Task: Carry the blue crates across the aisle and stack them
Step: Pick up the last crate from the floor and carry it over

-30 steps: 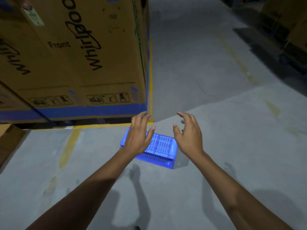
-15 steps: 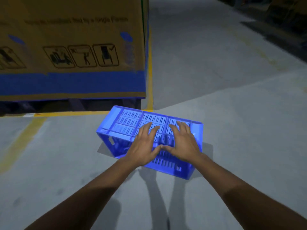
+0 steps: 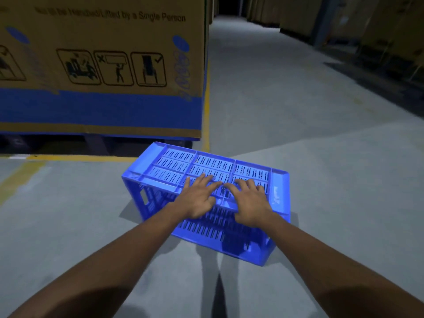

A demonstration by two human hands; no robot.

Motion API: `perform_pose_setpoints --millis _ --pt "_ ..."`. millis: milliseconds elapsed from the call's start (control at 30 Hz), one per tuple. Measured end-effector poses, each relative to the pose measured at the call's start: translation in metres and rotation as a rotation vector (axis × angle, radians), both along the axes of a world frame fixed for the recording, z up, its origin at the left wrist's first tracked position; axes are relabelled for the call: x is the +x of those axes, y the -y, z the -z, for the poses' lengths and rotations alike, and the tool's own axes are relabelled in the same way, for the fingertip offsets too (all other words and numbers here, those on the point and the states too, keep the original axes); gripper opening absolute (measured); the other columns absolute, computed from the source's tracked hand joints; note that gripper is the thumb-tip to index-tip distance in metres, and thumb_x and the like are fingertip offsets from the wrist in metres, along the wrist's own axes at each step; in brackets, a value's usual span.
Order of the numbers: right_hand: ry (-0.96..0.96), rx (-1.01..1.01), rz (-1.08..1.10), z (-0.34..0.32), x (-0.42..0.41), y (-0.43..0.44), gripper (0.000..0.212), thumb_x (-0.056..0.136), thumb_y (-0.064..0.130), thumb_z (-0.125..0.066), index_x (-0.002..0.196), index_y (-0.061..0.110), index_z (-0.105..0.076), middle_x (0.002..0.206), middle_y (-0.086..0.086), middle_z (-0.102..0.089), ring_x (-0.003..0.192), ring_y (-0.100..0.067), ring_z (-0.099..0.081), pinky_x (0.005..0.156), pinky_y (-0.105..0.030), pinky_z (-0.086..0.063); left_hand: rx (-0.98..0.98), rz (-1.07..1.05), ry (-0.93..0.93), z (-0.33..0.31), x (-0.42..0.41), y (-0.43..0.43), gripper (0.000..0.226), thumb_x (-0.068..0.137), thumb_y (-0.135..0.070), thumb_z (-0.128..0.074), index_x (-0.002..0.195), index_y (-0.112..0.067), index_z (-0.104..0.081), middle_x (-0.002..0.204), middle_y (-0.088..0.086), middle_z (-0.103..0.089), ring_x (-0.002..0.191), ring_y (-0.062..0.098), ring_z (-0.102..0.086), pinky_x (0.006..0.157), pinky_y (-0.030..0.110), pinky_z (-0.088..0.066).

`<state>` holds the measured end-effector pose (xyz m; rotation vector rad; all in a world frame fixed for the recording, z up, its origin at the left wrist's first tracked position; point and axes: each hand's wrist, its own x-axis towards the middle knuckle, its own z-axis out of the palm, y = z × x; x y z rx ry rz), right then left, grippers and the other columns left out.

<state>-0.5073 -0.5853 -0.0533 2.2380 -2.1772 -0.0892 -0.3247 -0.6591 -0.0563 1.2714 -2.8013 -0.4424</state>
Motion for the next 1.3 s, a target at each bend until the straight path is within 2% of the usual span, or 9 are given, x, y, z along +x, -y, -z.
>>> perform_pose_setpoints --millis 167,300,433,533,633,867,1000,1133,1300 --pt "0.002 -0.067 0.048 0.005 0.009 0.006 0.083 0.068 0.043 -0.07 0.141 0.031 -0.032 0.136 -0.006 -0.039 0.122 -0.032 -0.036 0.095 -0.049 -0.037 -0.183 -0.195 0.038 0.024 -0.008 -0.002 0.067 0.097 -0.067 -0.012 0.156 -0.036 -0.011 0.166 0.005 -0.006 0.152 0.029 0.006 0.114 0.065 0.009" --pt "0.073 -0.04 0.053 0.001 0.012 0.003 0.073 0.068 0.031 -0.071 0.135 0.031 -0.041 0.133 -0.005 -0.041 0.12 -0.03 -0.036 0.096 -0.052 -0.035 -0.194 -0.681 -0.166 0.027 -0.038 -0.024 0.079 0.096 -0.061 -0.028 0.157 -0.019 -0.004 0.163 0.016 0.015 0.147 0.04 0.02 0.109 0.073 0.002" --pt "0.154 -0.002 0.133 -0.014 0.026 -0.013 0.064 0.067 0.028 -0.071 0.126 0.032 -0.047 0.128 -0.007 -0.043 0.119 -0.031 -0.036 0.095 -0.053 -0.035 0.254 -1.279 -0.596 -0.013 -0.061 -0.012 0.106 0.091 -0.058 -0.053 0.153 -0.01 0.019 0.157 0.021 0.03 0.145 0.05 0.015 0.11 0.073 -0.015" --pt "0.221 0.092 0.248 -0.046 0.041 -0.036 0.061 0.069 0.028 -0.069 0.125 0.032 -0.046 0.125 -0.01 -0.043 0.119 -0.033 -0.036 0.094 -0.055 -0.034 0.671 -1.544 -0.886 -0.047 -0.051 -0.009 0.103 0.091 -0.042 -0.062 0.154 -0.003 0.009 0.161 0.026 0.002 0.146 0.046 -0.016 0.116 0.057 -0.021" --pt "0.283 0.191 0.367 -0.099 0.044 -0.067 0.053 0.074 0.038 -0.069 0.122 0.032 -0.047 0.125 -0.012 -0.044 0.122 -0.036 -0.038 0.095 -0.055 -0.035 0.742 -1.426 -0.977 -0.088 -0.049 -0.042 0.061 0.089 -0.013 -0.059 0.143 -0.003 -0.03 0.135 0.02 -0.053 0.113 0.037 -0.059 0.094 0.042 -0.051" --pt "0.583 0.272 0.266 -0.306 0.046 -0.105 0.091 0.062 0.08 -0.056 0.134 0.026 -0.043 0.131 -0.009 -0.033 0.122 -0.031 -0.036 0.103 -0.046 -0.039 0.756 -1.219 -1.011 -0.262 -0.044 -0.085 0.054 0.069 -0.003 -0.063 0.12 -0.005 -0.047 0.104 0.019 -0.066 0.088 0.032 -0.068 0.079 0.048 -0.059" --pt "0.69 0.219 0.276 -0.454 0.031 -0.101 0.065 0.082 0.037 -0.066 0.142 0.024 -0.041 0.135 -0.014 -0.038 0.125 -0.037 -0.043 0.107 -0.035 -0.033 0.782 -0.946 -0.978 -0.387 -0.039 -0.092 0.067 0.049 -0.008 -0.059 0.115 -0.007 -0.061 0.101 0.013 -0.072 0.083 0.027 -0.07 0.072 0.044 -0.06" --pt "0.453 0.104 0.19 -0.598 0.012 -0.105 0.072 0.079 0.018 -0.063 0.146 0.023 -0.037 0.142 -0.013 -0.034 0.129 -0.038 -0.037 0.104 -0.041 -0.039 0.743 -0.634 -0.777 -0.525 -0.035 -0.108 0.046 0.052 -0.006 -0.056 0.096 -0.01 -0.067 0.086 0.009 -0.07 0.065 0.019 -0.06 0.058 0.033 -0.054" --pt "-0.01 0.098 0.011 -0.728 -0.015 -0.134 0.105 0.071 0.045 -0.076 0.155 0.03 -0.015 0.162 -0.009 -0.012 0.149 -0.029 -0.011 0.116 -0.055 -0.019 0.58 -0.233 -0.385 -0.679 -0.048 -0.119 0.031 0.06 -0.006 -0.056 0.089 -0.007 -0.068 0.068 0.007 -0.062 0.054 0.018 -0.056 0.048 0.024 -0.043"
